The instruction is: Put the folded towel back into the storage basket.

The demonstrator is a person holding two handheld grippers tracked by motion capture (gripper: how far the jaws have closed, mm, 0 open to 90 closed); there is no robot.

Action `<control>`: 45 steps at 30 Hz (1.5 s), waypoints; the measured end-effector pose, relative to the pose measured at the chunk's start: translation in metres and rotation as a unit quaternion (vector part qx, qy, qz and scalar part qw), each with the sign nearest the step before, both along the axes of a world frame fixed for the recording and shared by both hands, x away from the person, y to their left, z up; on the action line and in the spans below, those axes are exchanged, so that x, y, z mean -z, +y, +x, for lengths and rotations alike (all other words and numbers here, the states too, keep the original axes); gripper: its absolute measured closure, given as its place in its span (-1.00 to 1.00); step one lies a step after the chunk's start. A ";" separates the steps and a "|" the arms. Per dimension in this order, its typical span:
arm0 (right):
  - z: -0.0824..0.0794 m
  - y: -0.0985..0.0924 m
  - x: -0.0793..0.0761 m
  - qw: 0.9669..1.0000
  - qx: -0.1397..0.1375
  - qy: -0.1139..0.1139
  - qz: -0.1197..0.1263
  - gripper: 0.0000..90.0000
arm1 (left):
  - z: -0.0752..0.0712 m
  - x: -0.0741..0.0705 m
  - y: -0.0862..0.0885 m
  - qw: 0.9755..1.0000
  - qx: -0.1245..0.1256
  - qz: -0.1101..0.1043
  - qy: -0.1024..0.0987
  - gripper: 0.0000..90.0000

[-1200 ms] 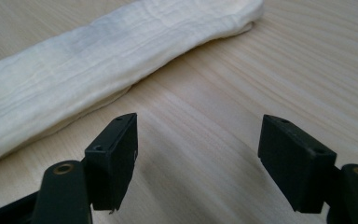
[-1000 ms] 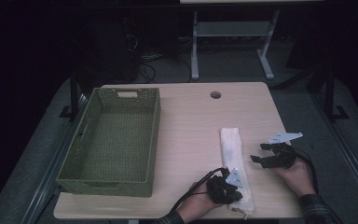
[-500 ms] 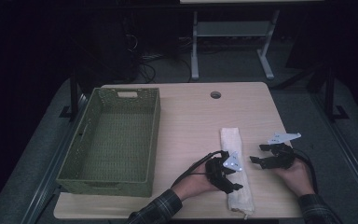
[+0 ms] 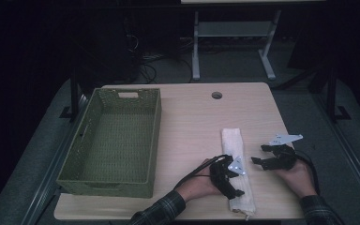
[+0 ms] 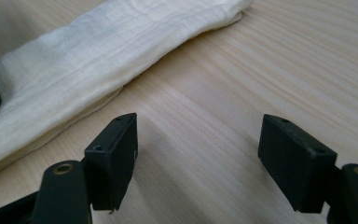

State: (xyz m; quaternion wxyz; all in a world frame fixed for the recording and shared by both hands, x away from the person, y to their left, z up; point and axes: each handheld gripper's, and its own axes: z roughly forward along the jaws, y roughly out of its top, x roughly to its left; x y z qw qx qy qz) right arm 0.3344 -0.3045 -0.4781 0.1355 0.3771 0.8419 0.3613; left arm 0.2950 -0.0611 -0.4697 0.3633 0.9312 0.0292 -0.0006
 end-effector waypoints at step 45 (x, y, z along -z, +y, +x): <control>0.032 0.046 -0.041 0.990 -0.140 -0.025 0.001 -0.30 | -0.023 -0.022 0.058 0.996 -0.069 -0.026 0.047 0.75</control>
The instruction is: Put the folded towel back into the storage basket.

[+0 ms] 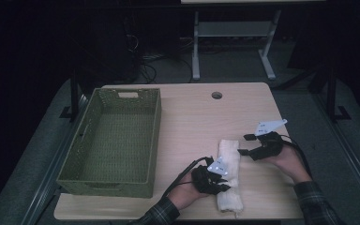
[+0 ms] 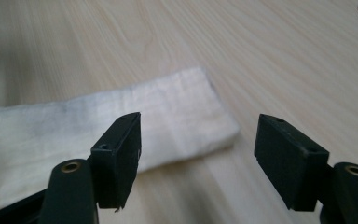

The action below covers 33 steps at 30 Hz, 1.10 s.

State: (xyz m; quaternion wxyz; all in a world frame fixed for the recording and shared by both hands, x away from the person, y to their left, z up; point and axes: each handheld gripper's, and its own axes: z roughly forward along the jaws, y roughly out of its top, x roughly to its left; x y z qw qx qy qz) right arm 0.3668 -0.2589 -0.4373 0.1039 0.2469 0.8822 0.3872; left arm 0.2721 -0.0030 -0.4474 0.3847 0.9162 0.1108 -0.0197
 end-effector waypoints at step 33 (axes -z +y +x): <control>0.036 0.045 0.029 0.991 -0.114 0.064 -0.034 0.65 | 0.000 0.002 0.013 1.000 -0.016 -0.011 0.017 0.75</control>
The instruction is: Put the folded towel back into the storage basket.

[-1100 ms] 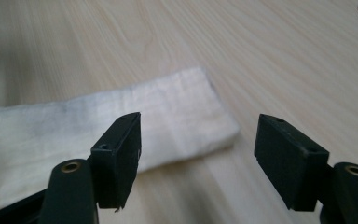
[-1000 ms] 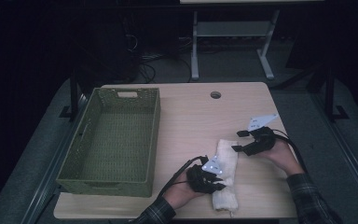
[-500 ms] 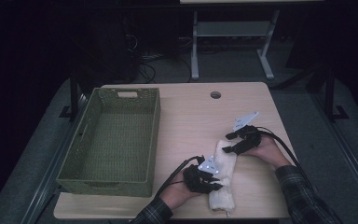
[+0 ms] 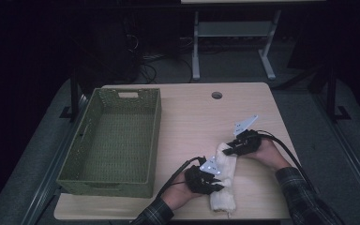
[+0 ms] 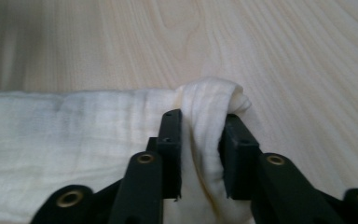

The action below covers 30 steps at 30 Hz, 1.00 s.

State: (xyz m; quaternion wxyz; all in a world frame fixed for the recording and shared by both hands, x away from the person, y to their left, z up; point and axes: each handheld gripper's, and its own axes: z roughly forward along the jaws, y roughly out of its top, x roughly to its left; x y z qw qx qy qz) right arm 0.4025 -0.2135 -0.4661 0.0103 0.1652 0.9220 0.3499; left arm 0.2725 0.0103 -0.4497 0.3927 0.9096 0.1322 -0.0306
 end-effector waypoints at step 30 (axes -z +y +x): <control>0.023 0.035 -0.081 1.000 -0.004 -0.026 0.000 0.78 | 0.020 -0.088 0.033 0.999 -0.032 -0.022 -0.017 0.76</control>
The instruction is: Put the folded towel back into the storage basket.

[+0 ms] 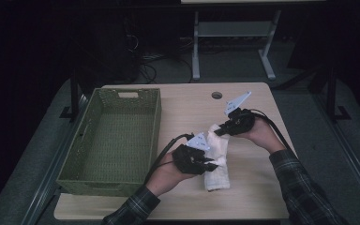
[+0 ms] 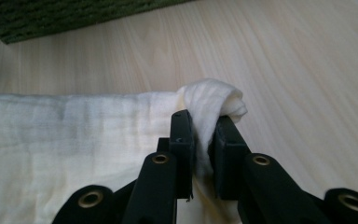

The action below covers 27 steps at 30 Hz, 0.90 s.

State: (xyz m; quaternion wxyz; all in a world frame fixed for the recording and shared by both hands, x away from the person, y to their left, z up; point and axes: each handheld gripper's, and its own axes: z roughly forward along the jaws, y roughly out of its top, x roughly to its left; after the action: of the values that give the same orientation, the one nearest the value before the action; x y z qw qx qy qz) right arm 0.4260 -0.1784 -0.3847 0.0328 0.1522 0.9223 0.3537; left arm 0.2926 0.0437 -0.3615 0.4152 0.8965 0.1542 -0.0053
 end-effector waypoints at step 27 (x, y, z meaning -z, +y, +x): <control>0.037 0.084 -0.063 0.998 -0.040 -0.031 0.022 0.78 | 0.023 -0.061 0.091 0.999 -0.011 -0.024 -0.044 0.76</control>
State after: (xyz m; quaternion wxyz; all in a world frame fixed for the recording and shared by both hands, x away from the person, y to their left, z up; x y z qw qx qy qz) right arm 0.4634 -0.0947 -0.3222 0.0436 0.1045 0.9181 0.3798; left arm 0.3152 0.1348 -0.3002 0.4428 0.8840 0.1460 0.0348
